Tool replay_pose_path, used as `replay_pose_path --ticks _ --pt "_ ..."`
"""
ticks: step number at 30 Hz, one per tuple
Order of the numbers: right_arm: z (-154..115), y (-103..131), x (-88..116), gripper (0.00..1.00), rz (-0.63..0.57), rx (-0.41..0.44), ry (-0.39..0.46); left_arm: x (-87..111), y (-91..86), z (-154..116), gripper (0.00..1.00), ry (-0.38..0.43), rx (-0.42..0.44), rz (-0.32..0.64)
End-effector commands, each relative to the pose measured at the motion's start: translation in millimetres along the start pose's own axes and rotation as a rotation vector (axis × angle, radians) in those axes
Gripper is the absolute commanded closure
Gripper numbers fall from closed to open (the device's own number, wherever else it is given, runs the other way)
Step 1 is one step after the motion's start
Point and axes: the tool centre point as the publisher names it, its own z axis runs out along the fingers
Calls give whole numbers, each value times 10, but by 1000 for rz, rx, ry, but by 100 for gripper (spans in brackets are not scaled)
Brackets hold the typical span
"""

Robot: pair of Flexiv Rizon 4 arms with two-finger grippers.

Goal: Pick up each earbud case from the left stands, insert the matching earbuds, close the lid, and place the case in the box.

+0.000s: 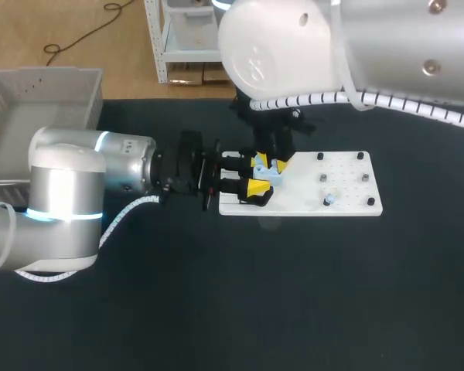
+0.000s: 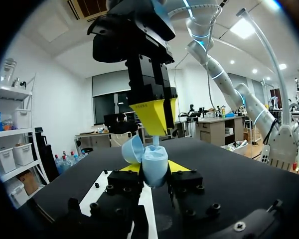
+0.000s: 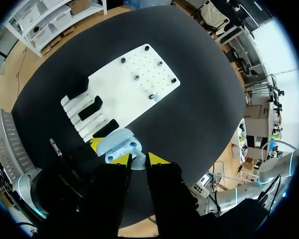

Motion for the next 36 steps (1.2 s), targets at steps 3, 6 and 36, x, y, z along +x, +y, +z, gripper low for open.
replay_pose_path --ticks 3,6,36 --pt "22 6 -21 100 2 4 4 33 3 2 100 -6 0 0" --pt "29 9 -27 100 2 5 3 33 3 2 100 -6 0 0" --pt "87 61 -53 69 4 26 -4 33 3 2 100 -6 0 0"
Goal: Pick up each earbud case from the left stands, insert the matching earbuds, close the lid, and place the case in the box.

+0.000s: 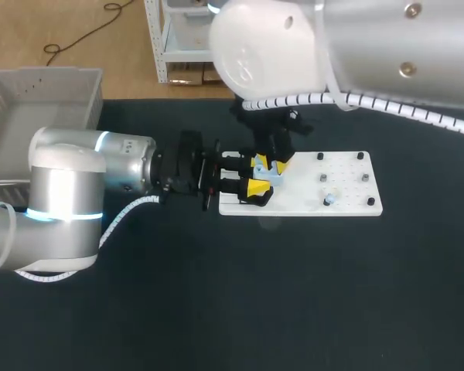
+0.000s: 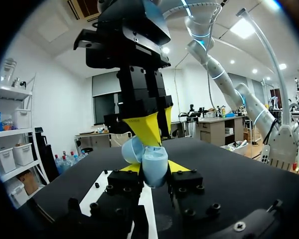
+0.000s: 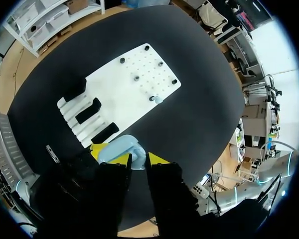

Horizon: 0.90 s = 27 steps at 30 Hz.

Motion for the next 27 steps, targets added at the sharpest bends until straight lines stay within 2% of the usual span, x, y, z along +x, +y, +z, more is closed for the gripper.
replay_pose_path --ticks 1,5,12,14,19,24,27 --pt "-11 3 6 66 -1 -6 -1 32 2 2 100 -6 1 0" --pt "-32 -16 29 64 -4 -18 0 32 2 2 100 -6 1 0" --pt "-212 -166 160 68 -42 -106 -14 32 2 2 100 -6 1 0" --pt "-249 -236 183 66 -99 -155 -2 32 2 2 100 -6 1 0" --pt "-316 -442 215 61 -342 -332 31 32 2 2 100 -6 1 0" --pt "-341 -652 185 62 -479 -424 18 32 2 2 100 -6 1 0" --pt "-367 -731 159 55 -515 -451 2 32 2 2 100 -6 1 0"
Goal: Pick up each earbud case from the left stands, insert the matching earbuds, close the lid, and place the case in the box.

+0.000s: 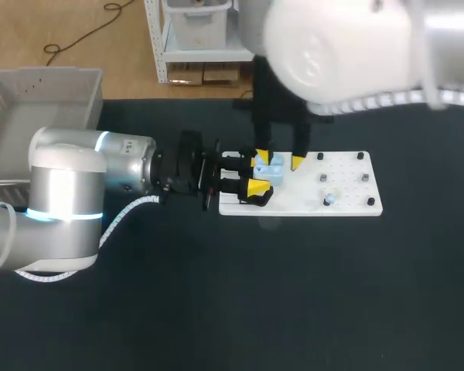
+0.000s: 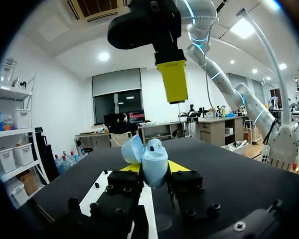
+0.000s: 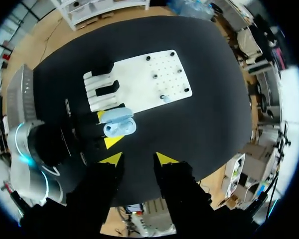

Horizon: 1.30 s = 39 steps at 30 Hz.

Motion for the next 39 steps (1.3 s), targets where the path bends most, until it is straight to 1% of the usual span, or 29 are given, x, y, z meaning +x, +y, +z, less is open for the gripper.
replay_pose_path --ticks 1,4,9,14,15,16,17,18,20,22,25,29,31,32,33,34,39 --pt "-36 -368 85 54 -144 -295 -52 32 2 2 100 -6 1 0" --pt "-39 -448 50 55 -185 -297 -76 32 2 2 100 -6 1 0" --pt "43 -562 -30 51 -253 -260 -103 32 2 2 100 -6 1 0" --pt "112 -687 -127 51 -298 -245 -99 32 2 2 100 -6 1 0" --pt "130 -713 -148 48 -306 -243 -93 32 2 2 100 -6 1 0" --pt "148 -733 -165 42 -313 -240 -87 32 2 2 100 -6 1 0" --pt "172 -754 -186 34 -319 -235 -79 32 2 2 100 -6 1 0" --pt "211 -787 -217 29 -329 -230 -69 32 2 2 100 -6 1 0" --pt "270 -823 -270 23 -332 -230 -60 32 2 2 100 -6 1 0" --pt "324 -840 -313 20 -338 -232 -56 32 2 2 100 -6 1 0" --pt "434 -850 -373 22 -344 -229 -62 32 2 2 100 -6 1 0" --pt "586 -873 -475 30 -320 -221 -66 32 2 2 100 -6 1 0" --pt "662 -885 -523 37 -307 -218 -59 32 2 2 100 -6 1 0" --pt "698 -894 -545 42 -294 -208 -68 32 2 2 100 -6 1 0" --pt "730 -900 -566 48 -283 -215 -56 32 2 2 100 -6 1 0" --pt "757 -905 -575 50 -275 -219 -47 32 2 2 100 -6 1 0" --pt "915 -892 -628 50 -237 -190 -50 32 2 2 100 -6 1 0"
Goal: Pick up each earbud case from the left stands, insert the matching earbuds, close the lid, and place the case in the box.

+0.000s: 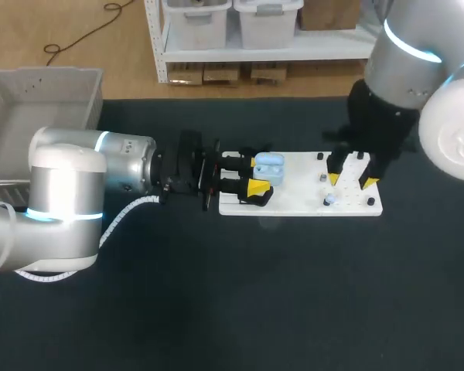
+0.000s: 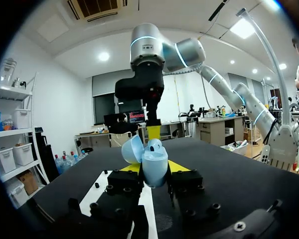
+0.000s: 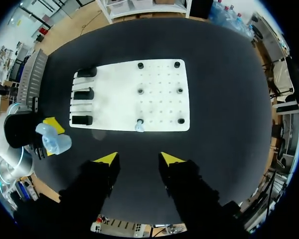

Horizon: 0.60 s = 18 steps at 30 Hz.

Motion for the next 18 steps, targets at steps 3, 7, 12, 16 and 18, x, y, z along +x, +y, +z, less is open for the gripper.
replay_pose_path --ticks 3,7,12,16,18 --pt "196 12 -63 47 43 25 -12 32 3 2 100 -6 1 0" --pt "276 12 -98 38 90 18 -19 32 3 2 100 -6 1 0" --pt "338 -25 -135 39 155 -6 -26 32 3 2 100 -6 1 0" --pt "349 -52 -150 41 197 -21 -29 32 3 2 100 -6 1 0" --pt "349 -54 -159 41 214 -30 -28 19 -2 -40 100 -20 -13 6"
